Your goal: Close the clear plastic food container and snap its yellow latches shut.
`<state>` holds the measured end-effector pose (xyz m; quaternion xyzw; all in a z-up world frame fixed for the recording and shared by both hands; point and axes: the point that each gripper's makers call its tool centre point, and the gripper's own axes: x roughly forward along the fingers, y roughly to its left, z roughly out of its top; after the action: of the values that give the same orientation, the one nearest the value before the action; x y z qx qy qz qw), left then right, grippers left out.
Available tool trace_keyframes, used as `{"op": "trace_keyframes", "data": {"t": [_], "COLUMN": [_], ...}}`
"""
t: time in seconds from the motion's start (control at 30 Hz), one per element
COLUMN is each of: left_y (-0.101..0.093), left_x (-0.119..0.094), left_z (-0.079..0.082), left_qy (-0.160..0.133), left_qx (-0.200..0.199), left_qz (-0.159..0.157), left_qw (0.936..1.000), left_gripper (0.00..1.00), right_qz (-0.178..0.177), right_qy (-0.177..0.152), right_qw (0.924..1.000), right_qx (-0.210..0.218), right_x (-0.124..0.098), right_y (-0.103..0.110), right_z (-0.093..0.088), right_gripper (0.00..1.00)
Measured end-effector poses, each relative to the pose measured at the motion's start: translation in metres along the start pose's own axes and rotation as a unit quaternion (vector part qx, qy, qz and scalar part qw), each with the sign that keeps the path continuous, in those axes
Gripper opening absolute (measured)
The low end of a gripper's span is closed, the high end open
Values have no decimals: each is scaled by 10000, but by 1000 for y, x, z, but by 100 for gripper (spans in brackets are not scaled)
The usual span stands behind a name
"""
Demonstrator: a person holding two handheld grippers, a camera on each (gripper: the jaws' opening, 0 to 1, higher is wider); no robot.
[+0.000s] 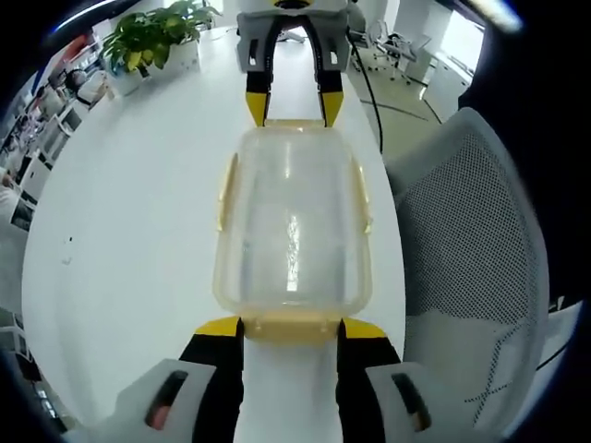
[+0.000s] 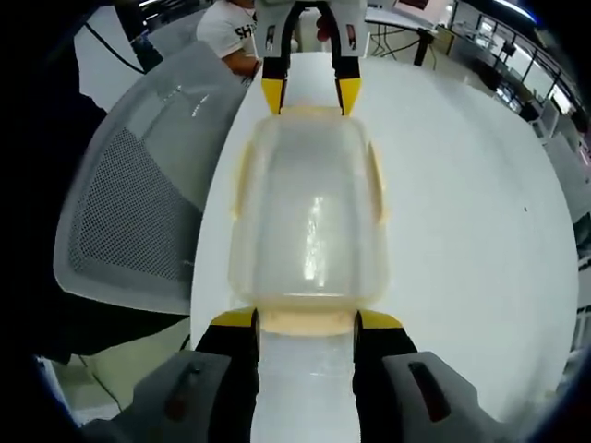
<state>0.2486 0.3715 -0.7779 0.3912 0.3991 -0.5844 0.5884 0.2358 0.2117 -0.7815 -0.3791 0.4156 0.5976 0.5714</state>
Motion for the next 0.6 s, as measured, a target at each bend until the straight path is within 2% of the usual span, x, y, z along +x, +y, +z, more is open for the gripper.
{"op": "trace_keyframes", "data": {"t": [0.33, 0.6], "left_y": [-1, -2], "left_x": [9, 13], "left_z": [17, 26], "left_qy": [3, 9], "left_qx": [38, 2], "left_qz": [-26, -22], "left_qw": [10000, 10000], "left_gripper": [33, 33], "right_qz": [-13, -1], "right_qy": [24, 59], "right_qw": [10000, 10000], "right_qx": [48, 0], "right_x": [-4, -9], "right_y": [1, 1], "right_z": [-19, -28], "right_gripper": [36, 36]}}
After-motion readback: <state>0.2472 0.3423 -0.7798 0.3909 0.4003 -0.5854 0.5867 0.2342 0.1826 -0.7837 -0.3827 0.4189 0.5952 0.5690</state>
